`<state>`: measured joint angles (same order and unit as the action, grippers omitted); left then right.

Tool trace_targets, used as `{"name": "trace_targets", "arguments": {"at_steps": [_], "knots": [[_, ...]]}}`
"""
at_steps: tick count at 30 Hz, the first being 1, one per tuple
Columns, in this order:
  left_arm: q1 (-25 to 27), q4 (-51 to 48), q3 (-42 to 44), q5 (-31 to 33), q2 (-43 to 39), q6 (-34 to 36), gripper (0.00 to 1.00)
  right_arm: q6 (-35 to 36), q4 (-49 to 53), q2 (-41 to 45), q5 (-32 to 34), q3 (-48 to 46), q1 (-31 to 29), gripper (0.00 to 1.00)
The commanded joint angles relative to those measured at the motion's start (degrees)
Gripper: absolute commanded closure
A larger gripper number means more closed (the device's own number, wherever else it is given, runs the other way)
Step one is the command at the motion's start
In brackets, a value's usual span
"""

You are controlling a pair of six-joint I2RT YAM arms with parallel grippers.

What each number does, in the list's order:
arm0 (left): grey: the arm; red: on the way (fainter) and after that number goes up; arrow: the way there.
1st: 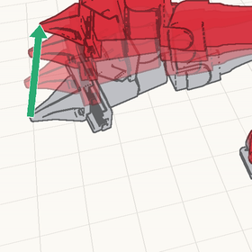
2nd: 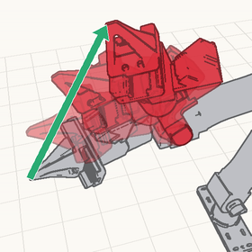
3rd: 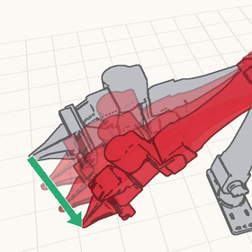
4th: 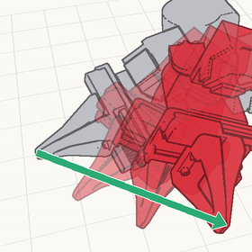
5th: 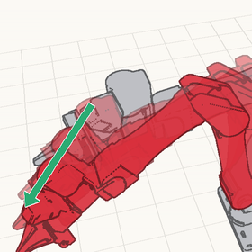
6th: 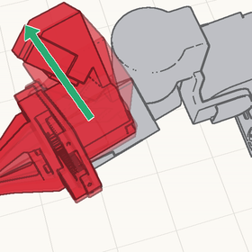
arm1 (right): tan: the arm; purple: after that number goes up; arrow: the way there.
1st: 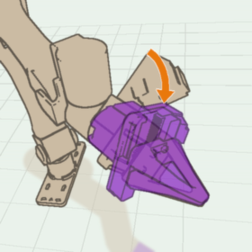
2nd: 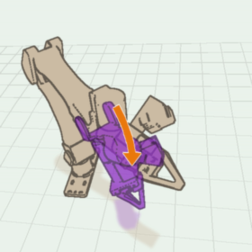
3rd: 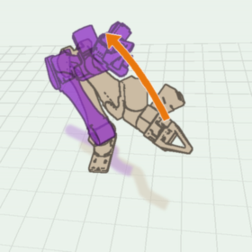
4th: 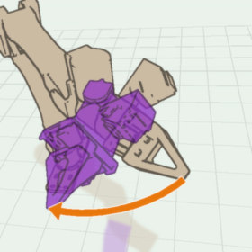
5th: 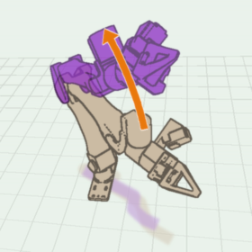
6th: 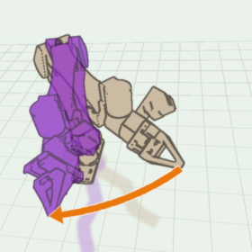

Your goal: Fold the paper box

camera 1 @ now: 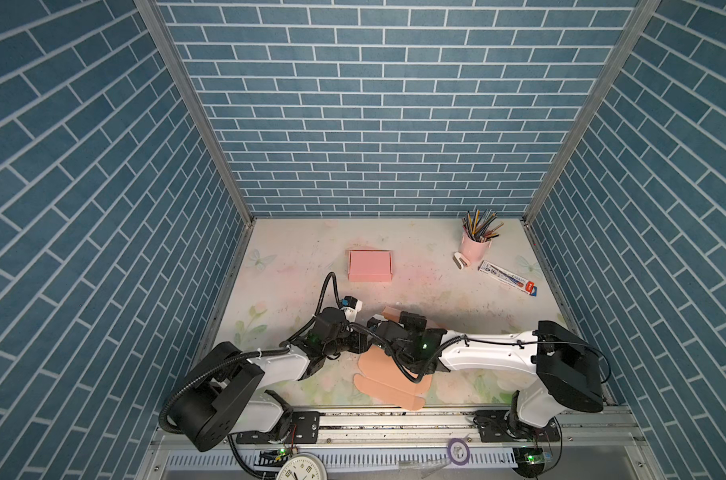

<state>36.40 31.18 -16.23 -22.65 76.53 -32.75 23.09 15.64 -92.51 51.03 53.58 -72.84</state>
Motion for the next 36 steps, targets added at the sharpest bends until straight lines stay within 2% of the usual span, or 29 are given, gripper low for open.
{"name": "trace_targets", "arguments": {"at_steps": [1, 12, 18, 29, 36], "knots": [[1.1, 3.7, 1.2, 2.4, -1.8, 1.7, 0.47, 2.5, -2.6, 2.7, 1.8, -1.7, -1.5, 1.00], [4.0, -0.6, 3.0, 7.8, -4.5, 5.6, 0.43, 4.6, -5.0, 3.9, 1.8, -4.1, -3.4, 1.00], [5.3, 6.8, 5.4, 8.4, -3.2, 5.6, 0.42, 4.8, -5.3, 4.1, 1.8, -4.1, -3.9, 1.00], [8.1, 14.1, 4.8, 11.6, 0.8, 5.9, 0.42, 3.3, -3.9, 3.9, 1.4, -3.8, -5.1, 1.00], [9.4, 17.4, 4.5, 13.8, 2.4, 5.9, 0.47, 1.2, -2.7, 4.4, -0.3, -3.5, -5.2, 1.00]]}}
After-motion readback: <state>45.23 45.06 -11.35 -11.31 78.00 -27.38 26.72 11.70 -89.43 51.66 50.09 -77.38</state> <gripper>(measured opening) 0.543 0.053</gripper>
